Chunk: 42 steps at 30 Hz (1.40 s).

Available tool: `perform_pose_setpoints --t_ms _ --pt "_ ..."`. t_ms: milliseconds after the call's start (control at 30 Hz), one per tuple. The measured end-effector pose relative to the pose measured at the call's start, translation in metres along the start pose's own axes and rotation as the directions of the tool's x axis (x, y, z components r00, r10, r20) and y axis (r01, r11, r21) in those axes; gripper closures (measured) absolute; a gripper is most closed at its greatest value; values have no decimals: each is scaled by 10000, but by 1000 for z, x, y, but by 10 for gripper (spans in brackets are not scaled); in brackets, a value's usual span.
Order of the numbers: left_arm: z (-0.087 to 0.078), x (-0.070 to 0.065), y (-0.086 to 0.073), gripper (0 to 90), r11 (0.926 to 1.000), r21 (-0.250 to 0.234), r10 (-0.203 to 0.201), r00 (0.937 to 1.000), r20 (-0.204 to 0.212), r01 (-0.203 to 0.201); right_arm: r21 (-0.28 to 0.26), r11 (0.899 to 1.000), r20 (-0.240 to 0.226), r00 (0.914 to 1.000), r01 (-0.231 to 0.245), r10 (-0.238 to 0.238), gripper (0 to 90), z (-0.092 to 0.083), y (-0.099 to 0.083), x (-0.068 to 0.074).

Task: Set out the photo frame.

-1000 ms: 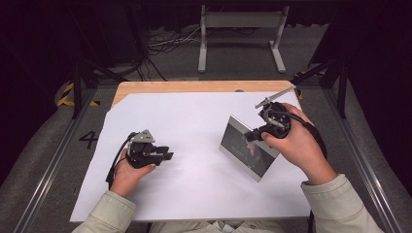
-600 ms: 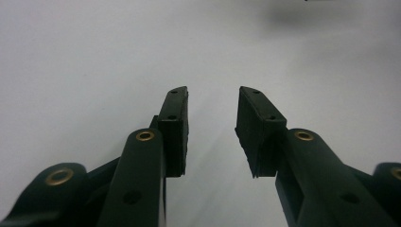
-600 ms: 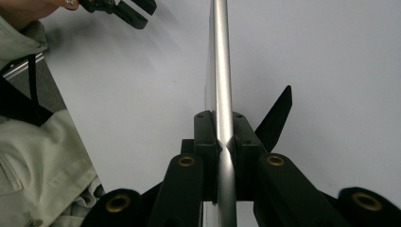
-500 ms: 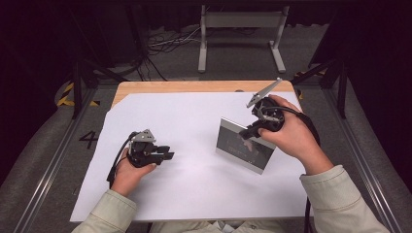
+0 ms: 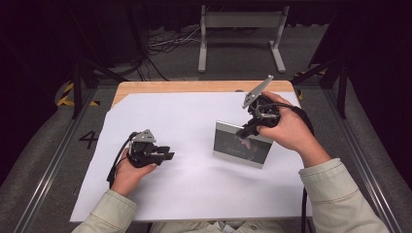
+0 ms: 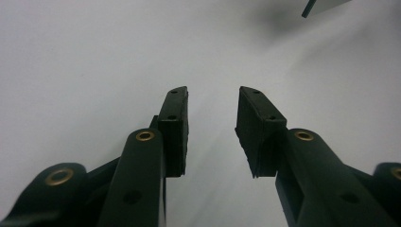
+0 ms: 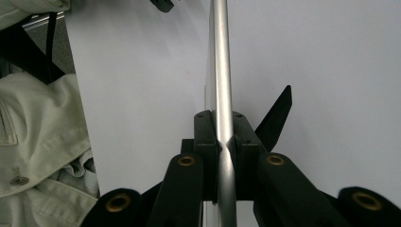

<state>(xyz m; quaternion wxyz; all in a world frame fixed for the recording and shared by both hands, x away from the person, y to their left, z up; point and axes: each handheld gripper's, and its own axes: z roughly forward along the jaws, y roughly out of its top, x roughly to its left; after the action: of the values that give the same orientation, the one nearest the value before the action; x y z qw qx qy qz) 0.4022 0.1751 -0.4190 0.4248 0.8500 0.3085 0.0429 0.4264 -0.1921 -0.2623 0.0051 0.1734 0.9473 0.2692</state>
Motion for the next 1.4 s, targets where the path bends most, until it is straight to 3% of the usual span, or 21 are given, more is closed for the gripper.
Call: perform_pose_setpoints --t_ms 67,333,433,600,667,1100,1400 --pt "1 0 1 649 10000 -28 46 10000 24 -46 36 10000 -56 10000 14 -14 840 1 0 0" --pt "1 1 0 649 10000 2 53 10000 4 -53 -13 9947 -720 9921 1026 -1025 840 10 5 -8" --pt "1 1 0 649 10000 16 66 10000 16 -67 95 9933 -823 9901 1148 -1137 840 12 6 -9" --pt "1 0 0 649 10000 37 57 10000 40 -58 235 9863 -1157 9804 1631 -1594 840 18 7 -14" --pt "1 1 0 649 10000 40 52 10000 48 -53 222 9777 -1349 9696 2091 -2043 840 21 7 -17" --pt "1 0 -1 648 10000 73 40 10000 27 -40 274 9680 -1884 9523 2496 -2402 839 33 5 -26" --pt "2 1 -1 648 10000 86 49 10000 78 -49 563 9650 -1710 9547 2563 -2436 839 40 1 -31"
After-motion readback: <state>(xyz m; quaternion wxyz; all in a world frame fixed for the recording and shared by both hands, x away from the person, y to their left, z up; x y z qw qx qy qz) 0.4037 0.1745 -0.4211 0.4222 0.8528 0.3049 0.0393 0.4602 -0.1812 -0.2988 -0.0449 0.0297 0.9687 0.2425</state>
